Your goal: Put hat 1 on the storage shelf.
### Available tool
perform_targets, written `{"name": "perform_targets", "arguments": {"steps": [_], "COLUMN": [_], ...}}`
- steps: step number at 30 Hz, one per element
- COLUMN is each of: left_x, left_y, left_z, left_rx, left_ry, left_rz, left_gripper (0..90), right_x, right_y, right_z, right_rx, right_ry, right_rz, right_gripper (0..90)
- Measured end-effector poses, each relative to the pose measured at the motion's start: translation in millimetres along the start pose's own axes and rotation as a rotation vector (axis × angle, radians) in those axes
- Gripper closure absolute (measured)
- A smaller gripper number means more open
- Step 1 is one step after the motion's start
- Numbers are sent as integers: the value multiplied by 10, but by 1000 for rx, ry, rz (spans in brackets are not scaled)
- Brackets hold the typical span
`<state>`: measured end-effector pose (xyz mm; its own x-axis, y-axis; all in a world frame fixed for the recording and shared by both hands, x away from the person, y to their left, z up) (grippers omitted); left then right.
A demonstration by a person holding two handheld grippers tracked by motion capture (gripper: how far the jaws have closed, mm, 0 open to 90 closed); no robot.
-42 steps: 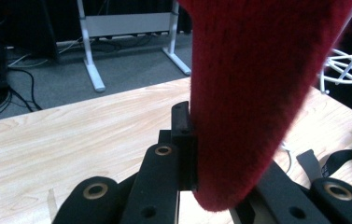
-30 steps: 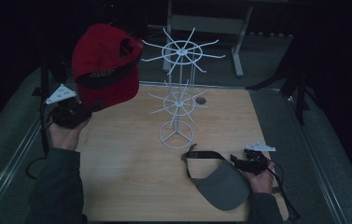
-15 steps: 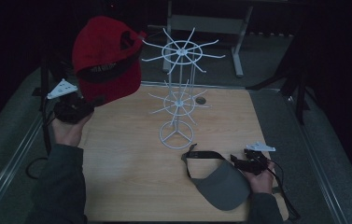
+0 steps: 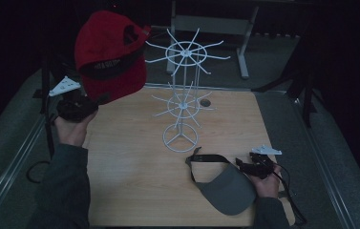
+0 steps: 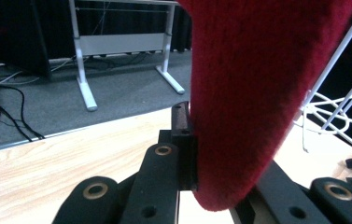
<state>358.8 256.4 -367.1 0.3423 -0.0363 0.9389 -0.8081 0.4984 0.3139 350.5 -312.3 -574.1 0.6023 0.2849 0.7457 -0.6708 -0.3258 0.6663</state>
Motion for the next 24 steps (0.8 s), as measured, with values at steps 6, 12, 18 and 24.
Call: {"name": "perform_targets", "arguments": {"steps": [6, 12, 18, 24], "left_x": [57, 73, 60, -19], "left_y": [14, -13, -78, -144], "left_z": [41, 91, 150, 180], "left_rx": [-15, -37, -54, -57], "left_ry": [-5, 0, -15, -33], "left_rz": [12, 19, 5, -28], "left_gripper": [859, 859, 858, 858], "right_x": [0, 0, 0, 0], "right_y": [0, 0, 0, 0], "right_z": [0, 0, 0, 0], "right_rx": [0, 0, 0, 0], "right_ry": [0, 0, 0, 0], "right_rz": [0, 0, 0, 0], "right_gripper": [294, 294, 294, 293]}}
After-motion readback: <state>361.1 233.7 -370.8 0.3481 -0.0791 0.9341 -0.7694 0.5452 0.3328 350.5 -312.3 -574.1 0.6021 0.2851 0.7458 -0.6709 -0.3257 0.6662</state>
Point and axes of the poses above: each handheld gripper's, and its own axes: y roughly backward along the jaws, x roughly out of its top, z roughly to its right, the point moved 1 cm from there along -y, roughly forward along the jaws, and after that the axes turned 1 degree about x, right-handed, at the moved point
